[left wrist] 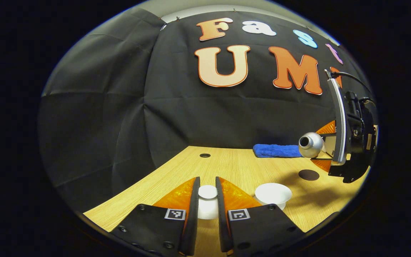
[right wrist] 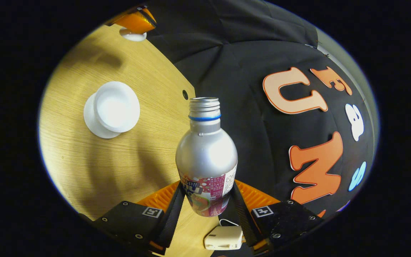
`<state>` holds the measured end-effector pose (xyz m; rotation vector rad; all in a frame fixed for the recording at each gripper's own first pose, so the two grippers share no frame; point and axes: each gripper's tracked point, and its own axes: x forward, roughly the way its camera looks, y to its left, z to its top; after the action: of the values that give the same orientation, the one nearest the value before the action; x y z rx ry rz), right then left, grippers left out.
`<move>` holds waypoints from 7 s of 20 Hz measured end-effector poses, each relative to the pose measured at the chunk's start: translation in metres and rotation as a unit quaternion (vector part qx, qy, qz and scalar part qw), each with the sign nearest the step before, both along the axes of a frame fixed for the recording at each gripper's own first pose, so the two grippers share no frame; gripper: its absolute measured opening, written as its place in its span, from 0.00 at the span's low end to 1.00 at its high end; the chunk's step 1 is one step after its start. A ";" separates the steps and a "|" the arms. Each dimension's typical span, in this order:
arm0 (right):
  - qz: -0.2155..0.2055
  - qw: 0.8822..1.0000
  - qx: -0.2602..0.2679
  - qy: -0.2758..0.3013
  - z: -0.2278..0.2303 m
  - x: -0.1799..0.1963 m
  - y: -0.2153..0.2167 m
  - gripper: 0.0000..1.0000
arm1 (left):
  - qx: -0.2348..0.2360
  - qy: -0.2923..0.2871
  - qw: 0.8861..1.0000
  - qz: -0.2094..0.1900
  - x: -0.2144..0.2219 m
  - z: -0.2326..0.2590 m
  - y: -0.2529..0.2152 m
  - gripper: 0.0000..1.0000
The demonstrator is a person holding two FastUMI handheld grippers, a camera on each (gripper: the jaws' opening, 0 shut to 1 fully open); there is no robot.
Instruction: Open the teacup lid with one hand, grasp the water bottle and pour water into the teacup with the other hand; after pouring, place the water bottle on the coaster and then close the teacup lid.
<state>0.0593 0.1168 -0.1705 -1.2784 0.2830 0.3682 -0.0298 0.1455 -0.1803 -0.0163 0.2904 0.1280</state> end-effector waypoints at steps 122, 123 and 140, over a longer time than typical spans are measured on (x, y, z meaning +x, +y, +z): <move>-0.179 0.868 0.456 0.084 -0.029 -0.016 -0.121 0.78 | -0.023 0.044 0.992 -0.118 0.051 -0.062 -0.139 0.29; -0.181 0.864 0.462 0.086 -0.029 -0.014 -0.120 0.77 | -0.024 0.043 0.992 -0.117 0.050 -0.062 -0.139 0.35; -0.262 0.783 0.541 0.159 -0.095 0.007 -0.114 0.77 | -0.006 -0.007 0.996 -0.092 0.043 -0.024 -0.124 0.82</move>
<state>0.0665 0.0028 -0.2658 0.0393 0.5875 0.1918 0.0136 0.0214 -0.2043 -0.0033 0.2771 -0.0572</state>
